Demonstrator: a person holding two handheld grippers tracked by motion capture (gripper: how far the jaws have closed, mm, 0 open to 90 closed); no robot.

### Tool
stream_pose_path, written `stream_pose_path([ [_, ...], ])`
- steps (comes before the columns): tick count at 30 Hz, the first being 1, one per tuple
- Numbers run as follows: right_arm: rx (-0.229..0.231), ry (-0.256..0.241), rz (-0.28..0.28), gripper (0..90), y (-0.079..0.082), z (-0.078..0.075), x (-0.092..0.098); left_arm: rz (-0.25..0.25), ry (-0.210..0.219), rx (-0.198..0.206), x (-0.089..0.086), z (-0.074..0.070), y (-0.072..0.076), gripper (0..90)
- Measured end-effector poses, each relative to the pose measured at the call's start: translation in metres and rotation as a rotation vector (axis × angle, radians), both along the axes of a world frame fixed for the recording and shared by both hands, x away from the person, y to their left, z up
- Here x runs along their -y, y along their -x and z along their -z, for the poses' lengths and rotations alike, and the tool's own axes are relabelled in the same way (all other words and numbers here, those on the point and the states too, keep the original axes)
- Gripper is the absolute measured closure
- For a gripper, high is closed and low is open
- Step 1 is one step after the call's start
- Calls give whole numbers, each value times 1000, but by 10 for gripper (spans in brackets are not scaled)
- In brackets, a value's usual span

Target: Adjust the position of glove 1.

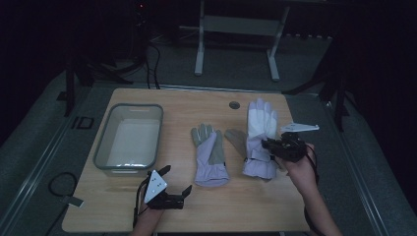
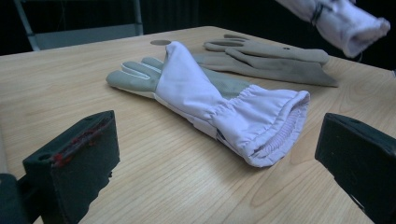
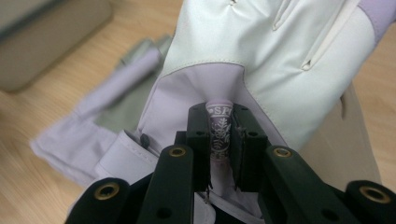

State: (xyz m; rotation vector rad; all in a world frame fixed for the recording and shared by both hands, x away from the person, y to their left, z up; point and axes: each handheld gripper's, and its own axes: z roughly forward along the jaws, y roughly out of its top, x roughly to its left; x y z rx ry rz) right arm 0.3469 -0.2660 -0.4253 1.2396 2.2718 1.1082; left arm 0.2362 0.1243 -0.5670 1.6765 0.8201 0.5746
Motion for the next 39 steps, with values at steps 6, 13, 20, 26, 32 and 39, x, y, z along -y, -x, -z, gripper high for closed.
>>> stream_pose_path([
  [6, -1, -22, -31, 795, -2, -16, -32, 2, 1, -1, 0, 0, 0, 0],
  [13, -28, -21, -73, 795, -2, -21, -76, 1, -1, 2, 0, 0, 0, 0],
  [20, -65, -28, -115, 794, 2, -15, -112, 1, 1, 3, 0, 0, 0, 0],
  [26, -85, 20, -129, 792, -4, 7, -134, -6, 0, -3, 0, 0, 0, 0],
  [32, -128, 75, -87, 790, -16, 32, -141, -8, -1, -2, 0, 0, 0, 0],
  [39, -144, 157, -90, 778, -27, 60, -154, -22, -11, -7, 2, 0, -1, 0],
])
